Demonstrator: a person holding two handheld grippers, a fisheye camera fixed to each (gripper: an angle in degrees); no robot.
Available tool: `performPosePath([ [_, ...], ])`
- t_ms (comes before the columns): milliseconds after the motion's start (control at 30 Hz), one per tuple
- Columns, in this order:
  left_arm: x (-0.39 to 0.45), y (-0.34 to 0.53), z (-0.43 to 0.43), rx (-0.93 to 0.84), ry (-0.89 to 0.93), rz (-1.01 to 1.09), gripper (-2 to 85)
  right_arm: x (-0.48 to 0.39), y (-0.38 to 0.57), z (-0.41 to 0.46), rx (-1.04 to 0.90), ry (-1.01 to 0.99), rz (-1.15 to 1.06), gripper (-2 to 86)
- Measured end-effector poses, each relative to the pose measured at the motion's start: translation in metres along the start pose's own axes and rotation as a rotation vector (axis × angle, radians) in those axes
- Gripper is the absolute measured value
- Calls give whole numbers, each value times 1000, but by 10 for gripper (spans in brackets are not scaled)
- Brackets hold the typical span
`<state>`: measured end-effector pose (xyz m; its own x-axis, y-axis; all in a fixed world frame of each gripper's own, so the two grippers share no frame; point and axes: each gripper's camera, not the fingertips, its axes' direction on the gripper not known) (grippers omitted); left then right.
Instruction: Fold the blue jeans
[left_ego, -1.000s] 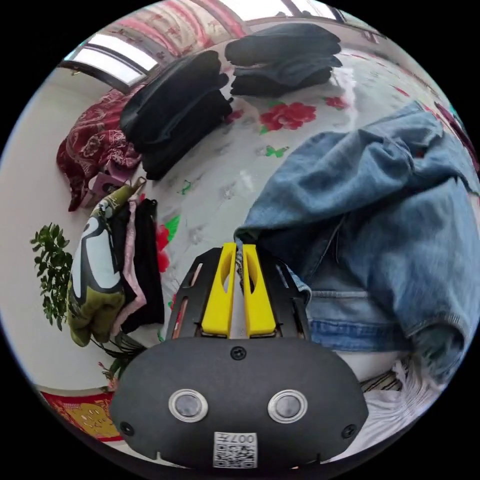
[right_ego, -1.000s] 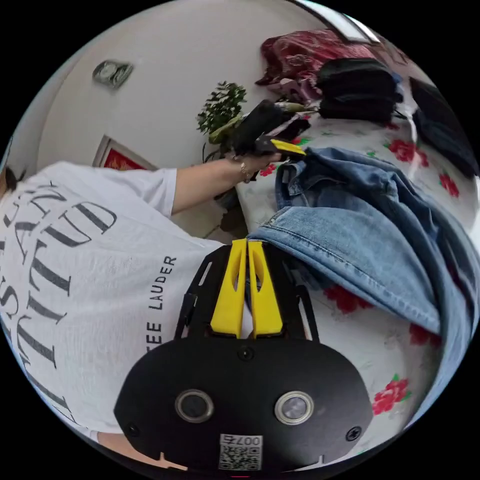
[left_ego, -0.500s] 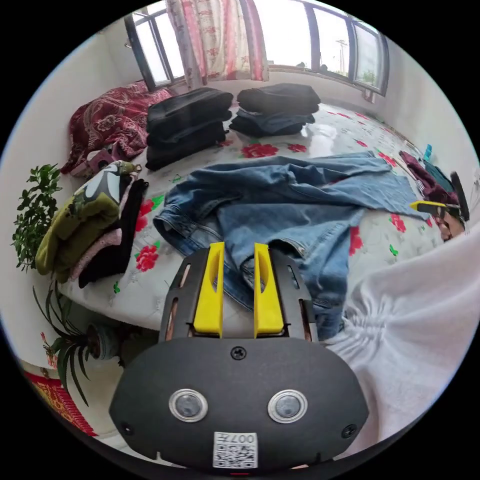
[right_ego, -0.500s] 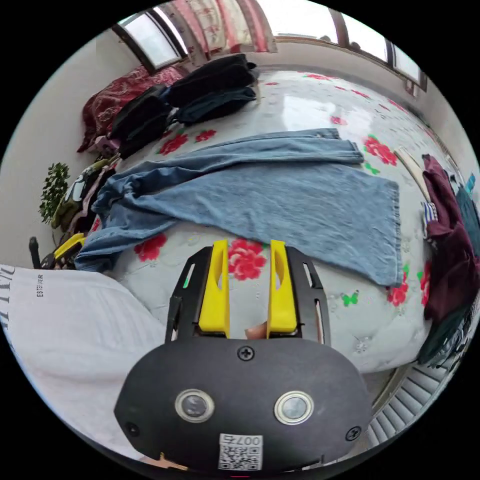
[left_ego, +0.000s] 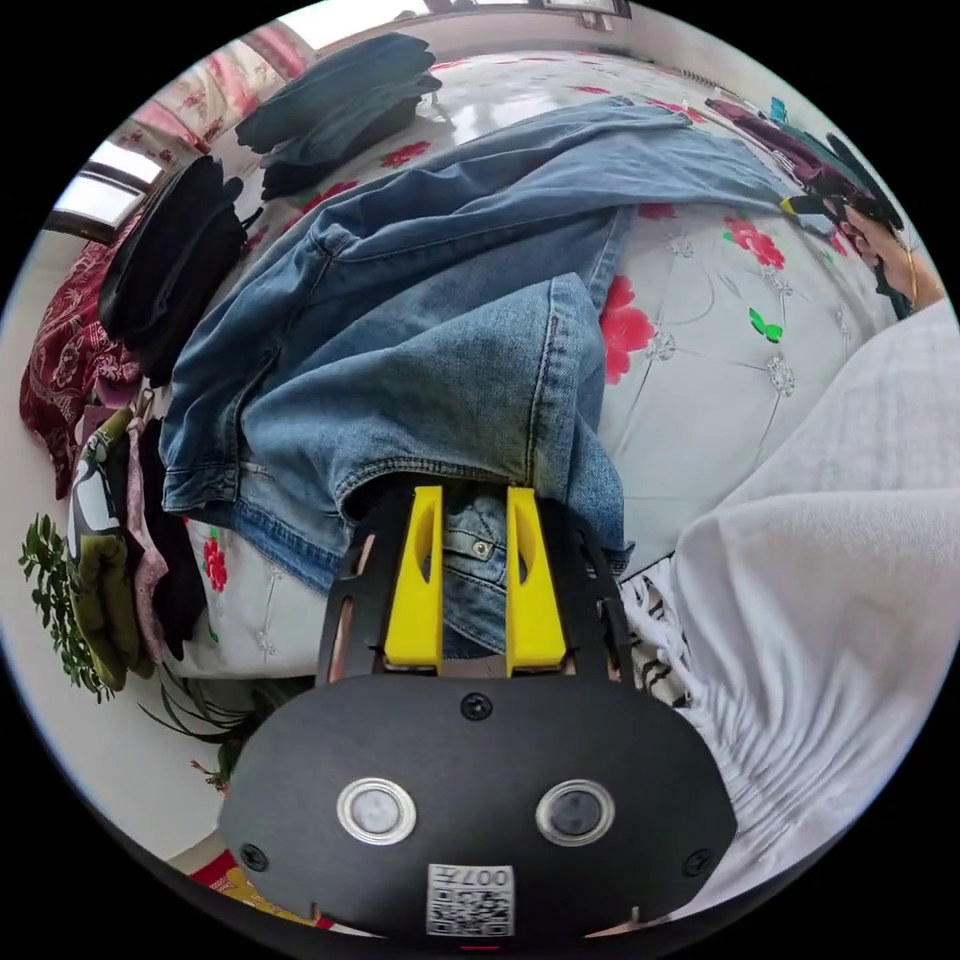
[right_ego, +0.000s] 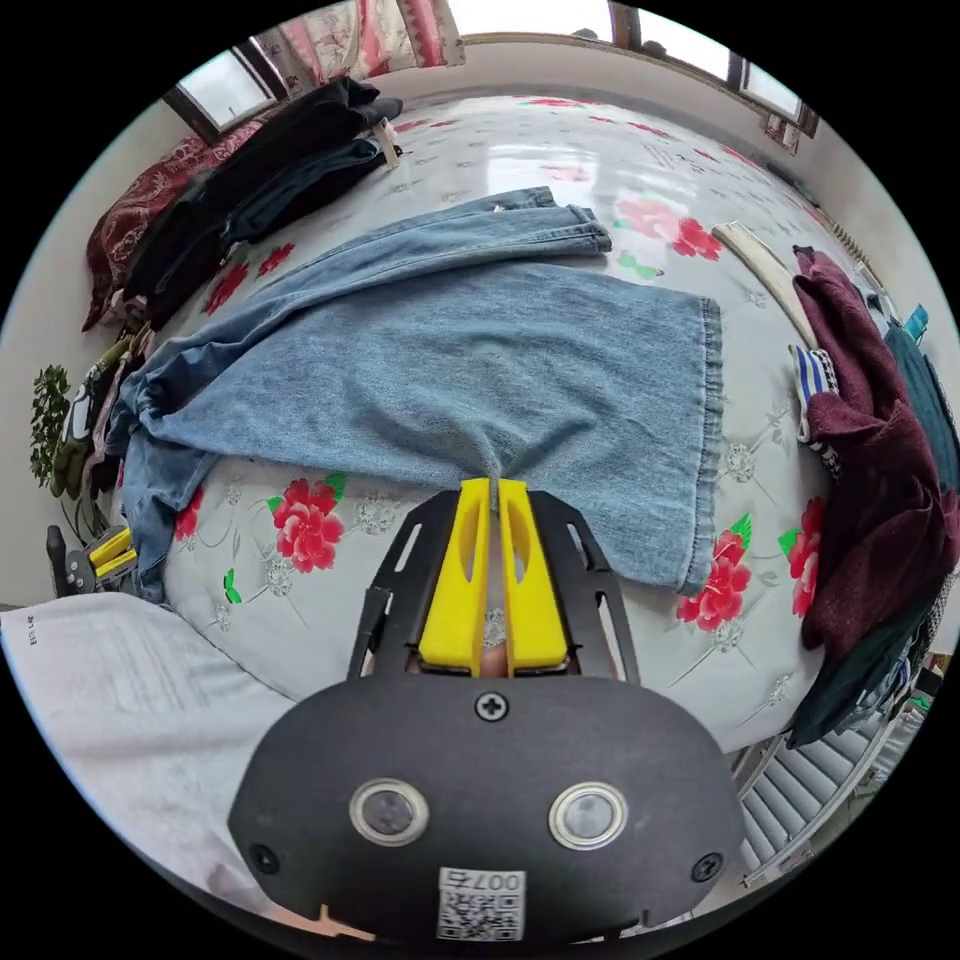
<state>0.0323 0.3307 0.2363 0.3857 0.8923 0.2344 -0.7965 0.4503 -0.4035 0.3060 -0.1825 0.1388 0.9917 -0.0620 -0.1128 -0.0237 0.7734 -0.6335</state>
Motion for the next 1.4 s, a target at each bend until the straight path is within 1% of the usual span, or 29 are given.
performPosePath([
  [67, 8, 0, 0, -79, -130, 64, 56, -10, 14, -38, 139, 25, -60, 7],
  [133, 13, 13, 6, -192, -301, 151, 51, -20, 27, -79, 246, 49, -118, 3],
  [200, 5, 30, 6, -246, -360, 152, 49, -31, 41, -129, 344, 73, -186, 1],
  [267, -11, 47, 2, -286, -368, 87, 49, -49, 51, -195, 443, 133, -285, 0],
  [333, -33, 62, -9, -278, -318, -53, 49, -65, 44, -225, 457, 190, -378, 1],
  [400, -44, 64, -14, -259, -276, -130, 49, -76, 18, -227, 339, 241, -428, 3],
  [433, -46, 62, -16, -249, -266, -160, 49, -77, -3, -211, 262, 265, -438, 6],
  [500, -45, 58, -15, -243, -259, -163, 50, -67, -32, -174, 193, 266, -378, 15],
  [567, -40, 56, -15, -249, -268, -139, 50, -45, -53, -127, 31, 201, -276, 31],
  [600, -38, 57, -17, -243, -286, -118, 50, -41, -52, -123, 25, 182, -254, 36],
  [667, -37, 63, -23, -221, -283, -122, 50, -21, -30, -123, 126, 71, -143, 52],
  [733, -40, 74, -32, -181, -246, -175, 51, -5, -10, -117, 158, -39, -80, 64],
  [767, -42, 77, -34, -169, -239, -191, 51, 3, 2, -107, 133, -96, -58, 72],
  [833, -51, 88, -44, -122, -191, -261, 53, 7, 15, -87, 50, -125, -60, 84],
  [933, -73, 104, -59, -61, -86, -379, 58, -7, 26, -61, -46, -56, -141, 98],
  [1000, -91, 116, -67, -29, -26, -467, 61, -23, 26, -50, -80, -65, -208, 101],
  [1033, -102, 124, -69, -6, 19, -521, 63, -35, 23, -38, -131, -44, -257, 102],
  [1067, -108, 128, -70, 4, 42, -548, 62, -45, 21, -24, -189, 25, -295, 97],
  [1133, -129, 139, -72, 48, 80, -664, 50, -53, 20, -2, -264, 121, -329, 83],
  [1167, -133, 139, -73, 59, 88, -679, 45, -49, 18, -5, -232, 77, -314, 69],
  [1233, -145, 137, -79, 104, 108, -708, 44, -32, 10, -12, -228, 71, -218, 43],
  [1300, -153, 131, -82, 130, 120, -708, 45, -9, 6, -31, -175, 51, -146, 21],
  [1367, -161, 122, -83, 138, 129, -703, 46, 38, 4, -59, -103, 141, 50, 14],
  [1400, -167, 115, -83, 141, 126, -697, 47, 52, 5, -67, -79, 157, 112, 13],
])
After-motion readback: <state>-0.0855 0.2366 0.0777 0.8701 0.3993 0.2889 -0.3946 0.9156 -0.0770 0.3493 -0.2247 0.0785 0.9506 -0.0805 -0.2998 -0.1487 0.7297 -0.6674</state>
